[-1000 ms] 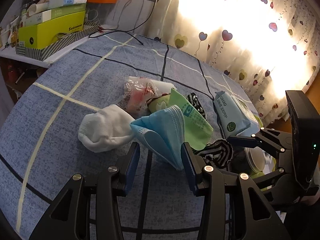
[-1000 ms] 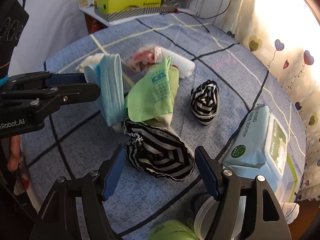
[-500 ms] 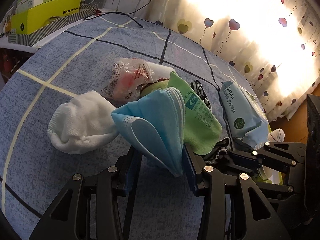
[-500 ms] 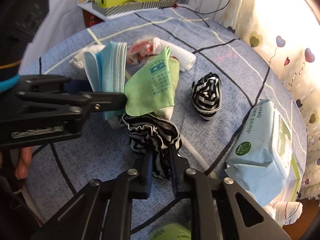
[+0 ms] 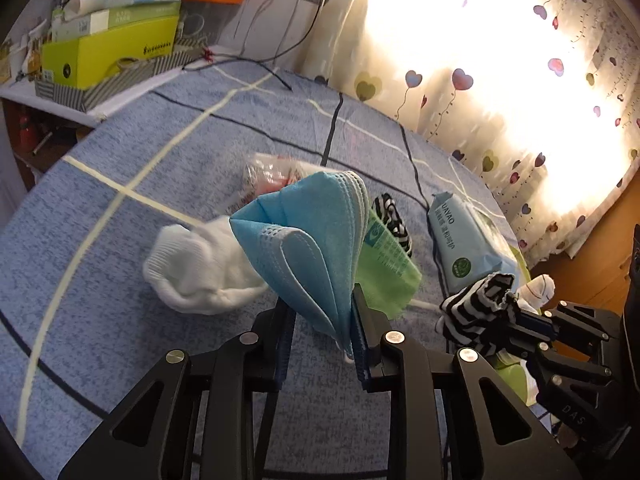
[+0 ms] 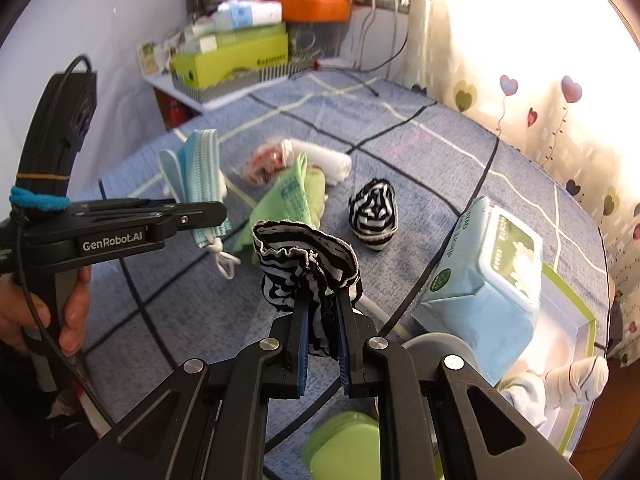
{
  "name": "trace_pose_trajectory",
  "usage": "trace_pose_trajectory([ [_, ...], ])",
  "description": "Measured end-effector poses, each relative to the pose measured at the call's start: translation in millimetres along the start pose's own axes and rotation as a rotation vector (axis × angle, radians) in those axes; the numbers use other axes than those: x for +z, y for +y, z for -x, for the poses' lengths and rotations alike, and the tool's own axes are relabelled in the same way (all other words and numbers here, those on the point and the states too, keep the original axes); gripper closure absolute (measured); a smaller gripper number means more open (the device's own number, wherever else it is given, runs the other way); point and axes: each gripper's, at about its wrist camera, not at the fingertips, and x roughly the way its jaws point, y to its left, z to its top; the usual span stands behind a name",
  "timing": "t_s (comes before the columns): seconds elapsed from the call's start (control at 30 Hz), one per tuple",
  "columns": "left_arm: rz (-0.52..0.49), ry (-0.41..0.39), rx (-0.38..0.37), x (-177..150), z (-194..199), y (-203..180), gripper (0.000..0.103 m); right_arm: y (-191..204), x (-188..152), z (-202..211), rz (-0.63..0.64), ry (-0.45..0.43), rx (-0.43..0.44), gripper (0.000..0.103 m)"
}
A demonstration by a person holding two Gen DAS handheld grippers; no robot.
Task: Organize soft objects
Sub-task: 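Carry the mask in the left tool while the right tool carries the striped sock to the tray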
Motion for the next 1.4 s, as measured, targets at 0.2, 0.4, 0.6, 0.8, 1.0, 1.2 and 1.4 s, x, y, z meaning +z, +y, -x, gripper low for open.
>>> trace_pose_trajectory([
  [0.2,-0.058,-0.043,-0.012,-1,25,-20,0.076,-4,-5,25,-0.053,-0.074,0.011,0.091],
  [0.4,-0.122,-0.060,-0.044,-7,37,-46,0.076,-9,-17,49,-0.089,-0.115,-0.001,0.091],
  [0.6,-0.210,-0.063,-0.057,-14,38,-80,0.076,-23,-34,72,-0.143,-0.156,-0.034,0.091],
  [0.8,-0.297,-0.075,-0.072,-18,39,-113,0.076,-43,-56,93,-0.204,-0.188,-0.064,0.091],
  [1.0,-0.348,-0.070,-0.101,-21,40,-144,0.076,-63,-76,112,-0.255,-0.218,-0.093,0.091],
  [1.2,-0.382,-0.054,-0.124,-24,36,-170,0.076,-82,-92,125,-0.303,-0.238,-0.117,0.091],
  [1.4,-0.421,-0.037,-0.148,-29,31,-195,0.076,-100,-108,133,-0.348,-0.249,-0.138,0.091],
])
